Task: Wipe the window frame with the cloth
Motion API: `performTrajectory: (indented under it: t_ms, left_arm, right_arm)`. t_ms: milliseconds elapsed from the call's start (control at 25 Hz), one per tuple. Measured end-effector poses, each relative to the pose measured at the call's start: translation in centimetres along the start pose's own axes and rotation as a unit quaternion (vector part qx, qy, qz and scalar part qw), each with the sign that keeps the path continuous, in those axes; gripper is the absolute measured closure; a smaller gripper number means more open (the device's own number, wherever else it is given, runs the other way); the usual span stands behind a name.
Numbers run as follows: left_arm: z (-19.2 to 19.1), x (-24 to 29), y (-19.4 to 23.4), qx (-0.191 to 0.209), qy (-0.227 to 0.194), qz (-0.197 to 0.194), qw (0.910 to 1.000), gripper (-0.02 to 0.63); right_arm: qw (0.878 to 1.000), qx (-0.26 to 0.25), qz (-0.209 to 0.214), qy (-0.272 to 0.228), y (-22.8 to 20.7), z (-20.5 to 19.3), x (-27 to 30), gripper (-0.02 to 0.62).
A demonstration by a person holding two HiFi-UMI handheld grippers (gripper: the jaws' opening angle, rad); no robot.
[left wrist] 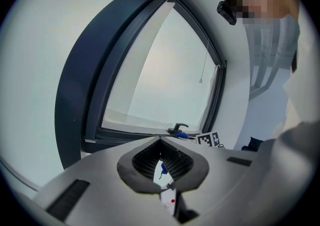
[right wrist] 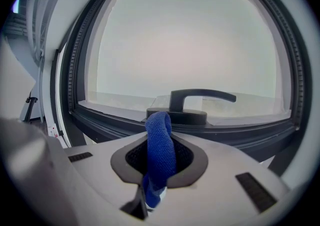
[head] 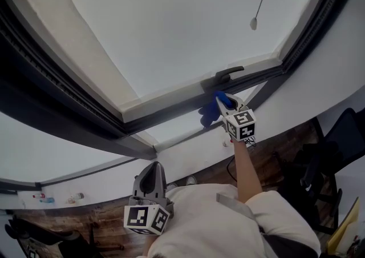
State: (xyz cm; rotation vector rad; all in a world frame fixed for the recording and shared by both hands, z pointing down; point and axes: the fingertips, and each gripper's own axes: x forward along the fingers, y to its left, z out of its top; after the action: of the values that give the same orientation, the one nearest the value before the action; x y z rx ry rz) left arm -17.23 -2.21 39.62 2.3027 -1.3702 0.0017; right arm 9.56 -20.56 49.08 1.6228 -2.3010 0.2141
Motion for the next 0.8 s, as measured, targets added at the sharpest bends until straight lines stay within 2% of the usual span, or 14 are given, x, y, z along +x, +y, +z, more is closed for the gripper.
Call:
performTrajectory:
  t_ms: [360,600,800]
  left_arm:
    - [-0.2,-1.0,1.1,-0.006,0.001,0.012,0.9999,0.601]
    - [0.0,-2.0,1.9,-0.011,0.002,0.010,0.9999,0.601]
    - [0.2,-2.7,3.2,-0.017,0.008,0.006,0.9998,0.601]
  right_arm:
    - [1.000,0.011,-0.021,0.003,-0.7,-0.1,-0.1,0.545]
    - [0.997,0.046,-0.055,0.001,-0.8,0.0,-0.7,0.545]
    - [0.995,0.089,-0.013,-0.044,2.8,0.8,-3.5,0.545]
